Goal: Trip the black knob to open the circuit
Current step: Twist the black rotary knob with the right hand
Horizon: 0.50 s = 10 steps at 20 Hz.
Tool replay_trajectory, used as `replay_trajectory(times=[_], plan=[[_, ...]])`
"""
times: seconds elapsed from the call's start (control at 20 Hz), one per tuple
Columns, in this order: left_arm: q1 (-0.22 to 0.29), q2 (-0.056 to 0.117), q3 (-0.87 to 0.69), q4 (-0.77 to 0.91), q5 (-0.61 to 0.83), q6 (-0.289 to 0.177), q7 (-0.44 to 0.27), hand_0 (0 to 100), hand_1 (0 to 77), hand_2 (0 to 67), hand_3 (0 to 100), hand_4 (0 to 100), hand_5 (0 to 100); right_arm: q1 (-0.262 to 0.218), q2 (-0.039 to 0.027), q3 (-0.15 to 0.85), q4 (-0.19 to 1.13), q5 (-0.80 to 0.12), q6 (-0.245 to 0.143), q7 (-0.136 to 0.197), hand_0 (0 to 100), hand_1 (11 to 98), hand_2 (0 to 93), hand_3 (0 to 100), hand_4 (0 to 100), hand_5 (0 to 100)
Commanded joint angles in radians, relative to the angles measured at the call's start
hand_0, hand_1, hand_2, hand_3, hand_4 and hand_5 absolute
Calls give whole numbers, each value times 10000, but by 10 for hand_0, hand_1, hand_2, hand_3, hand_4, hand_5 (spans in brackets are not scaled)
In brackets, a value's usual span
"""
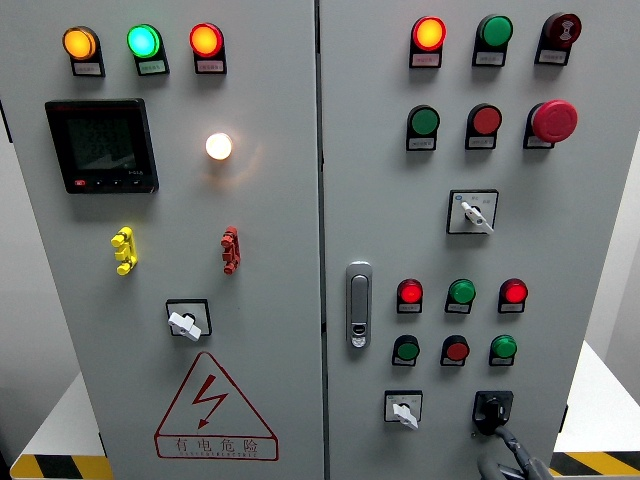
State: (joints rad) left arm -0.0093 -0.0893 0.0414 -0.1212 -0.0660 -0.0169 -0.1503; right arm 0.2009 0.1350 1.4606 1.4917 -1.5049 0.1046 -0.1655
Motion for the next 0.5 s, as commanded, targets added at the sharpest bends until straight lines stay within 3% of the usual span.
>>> replay_trajectory(times=[0.0,0.45], plan=[[-15,3,0,0,0,0,0,0,29,129,214,67,16,16,0,-2,39,1,-3,-2,755,420,23,842,941,1000],[-14,-12,0,0,0,0,0,0,30,129,214,67,16,31,0,-2,100,16,-3,-17,756,420,23,844,942,1000]])
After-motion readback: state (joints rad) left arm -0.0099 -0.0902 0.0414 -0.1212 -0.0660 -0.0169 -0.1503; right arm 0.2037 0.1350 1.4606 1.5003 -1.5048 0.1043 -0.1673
